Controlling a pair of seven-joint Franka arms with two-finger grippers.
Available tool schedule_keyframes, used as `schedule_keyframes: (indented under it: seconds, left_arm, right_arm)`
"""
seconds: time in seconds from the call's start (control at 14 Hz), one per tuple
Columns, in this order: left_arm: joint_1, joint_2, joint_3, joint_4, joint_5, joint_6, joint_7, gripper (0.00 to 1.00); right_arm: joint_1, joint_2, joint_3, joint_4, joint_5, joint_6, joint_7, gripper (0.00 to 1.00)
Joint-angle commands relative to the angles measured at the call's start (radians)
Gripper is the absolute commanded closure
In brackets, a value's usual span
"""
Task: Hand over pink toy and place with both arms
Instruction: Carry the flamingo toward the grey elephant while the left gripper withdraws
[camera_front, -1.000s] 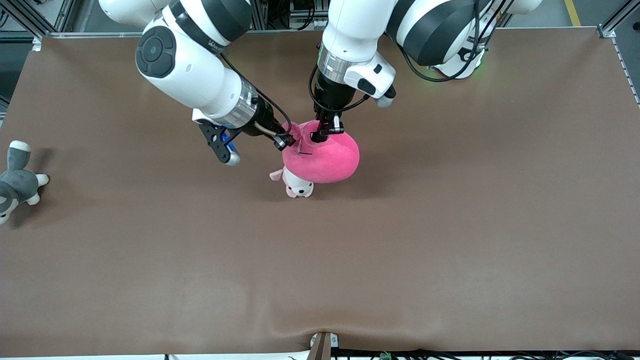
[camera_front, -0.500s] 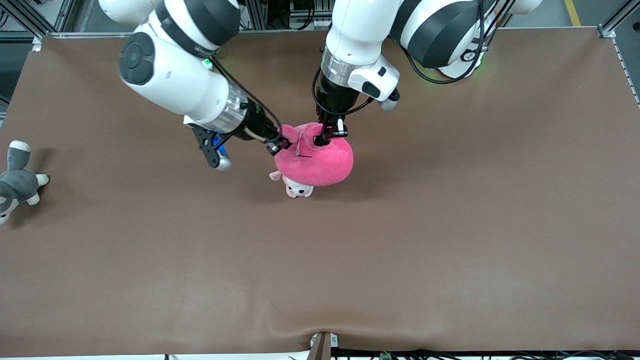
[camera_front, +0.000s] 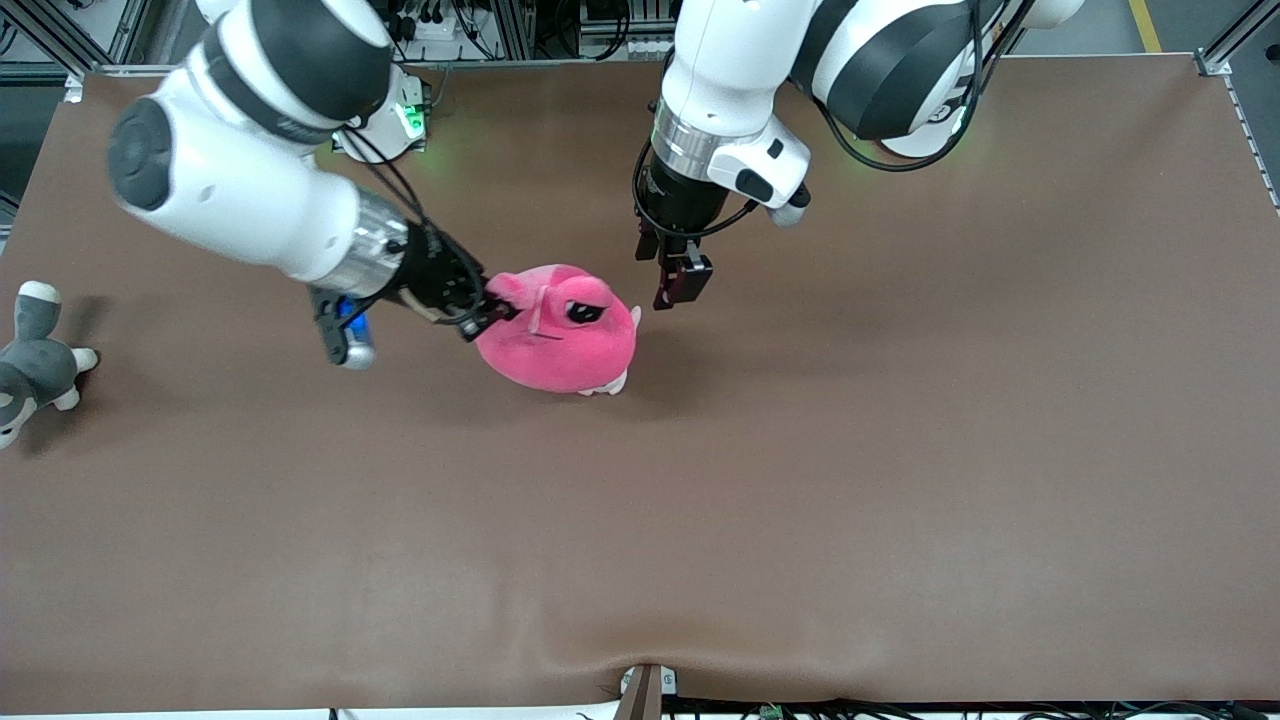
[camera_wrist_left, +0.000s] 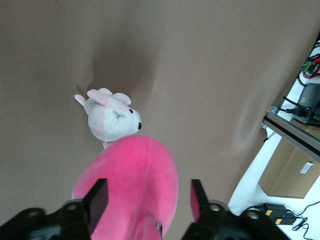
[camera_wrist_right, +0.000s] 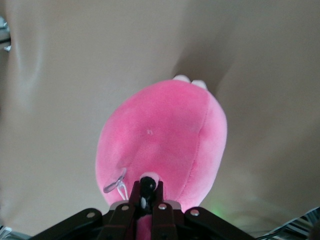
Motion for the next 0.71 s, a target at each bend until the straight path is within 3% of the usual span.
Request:
schedule_keyframes:
  seconds: [0.0,0.29,0.5,0.64]
  left_arm:
    - [-0.003,-0.001,0.030,0.021,0.023,-0.024,0.020,0.00]
    - [0.042,-0.007,0.053,0.020,0.012,-0.067,0.152,0.00]
    - [0.082,-0.038,0.054,-0.002,0.012,-0.090,0.212,0.00]
    - [0.118,-0.042,0.053,-0.011,0.014,-0.127,0.232,0.00]
  right_arm:
    - [-0.147,-0.003,0.010,0.015,0.016,-0.123,-0.146,1.00]
    - [-0.421,0.007,0.008,-0.017,0.004,-0.304,-0.498,1.00]
    - [-0.578,0.070,0.008,-0.072,-0.023,-0.314,-0.748,1.00]
    - [-0.621,0.119,0.007,-0.108,-0.075,-0.298,-0.829,1.00]
